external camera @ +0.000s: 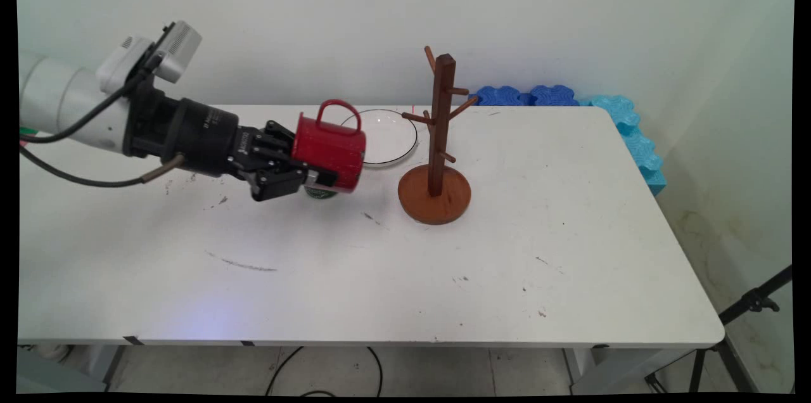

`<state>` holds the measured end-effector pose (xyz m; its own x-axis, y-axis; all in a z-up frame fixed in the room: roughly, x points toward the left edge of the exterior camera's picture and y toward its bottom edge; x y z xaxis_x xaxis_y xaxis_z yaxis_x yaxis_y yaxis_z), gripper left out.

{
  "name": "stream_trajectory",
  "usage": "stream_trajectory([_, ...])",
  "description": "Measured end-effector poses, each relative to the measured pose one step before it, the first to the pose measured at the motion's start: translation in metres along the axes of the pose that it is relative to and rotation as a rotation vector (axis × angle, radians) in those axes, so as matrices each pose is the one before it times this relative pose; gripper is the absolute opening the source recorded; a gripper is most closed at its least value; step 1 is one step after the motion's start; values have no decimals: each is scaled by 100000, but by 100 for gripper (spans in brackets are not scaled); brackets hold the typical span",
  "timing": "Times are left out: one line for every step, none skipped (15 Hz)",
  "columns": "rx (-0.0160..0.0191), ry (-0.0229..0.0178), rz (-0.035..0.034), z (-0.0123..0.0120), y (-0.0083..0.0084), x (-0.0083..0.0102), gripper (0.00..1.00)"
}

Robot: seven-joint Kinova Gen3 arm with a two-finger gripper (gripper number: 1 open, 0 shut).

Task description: Place the picked object on the table

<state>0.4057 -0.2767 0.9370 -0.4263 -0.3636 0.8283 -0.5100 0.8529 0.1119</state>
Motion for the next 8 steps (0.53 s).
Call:
stream_trajectory([191, -1402, 458, -229, -137, 92, 0])
stream_trajectory([298, -2071, 616, -338, -215, 140, 0])
stream_trajectory([342, -2058, 566, -320, -198, 133, 0])
stream_trajectory([573, -2894, 668, -398, -262, 196, 0])
stream_trajectory([478, -2207, 503, -292, -180, 138, 0])
stream_trajectory([310, -1574, 401, -167, -115, 109, 0])
stream_trajectory([335, -1953, 531, -203, -130, 143, 0])
stream_trajectory([338, -2014, 599, -192, -109, 167, 0])
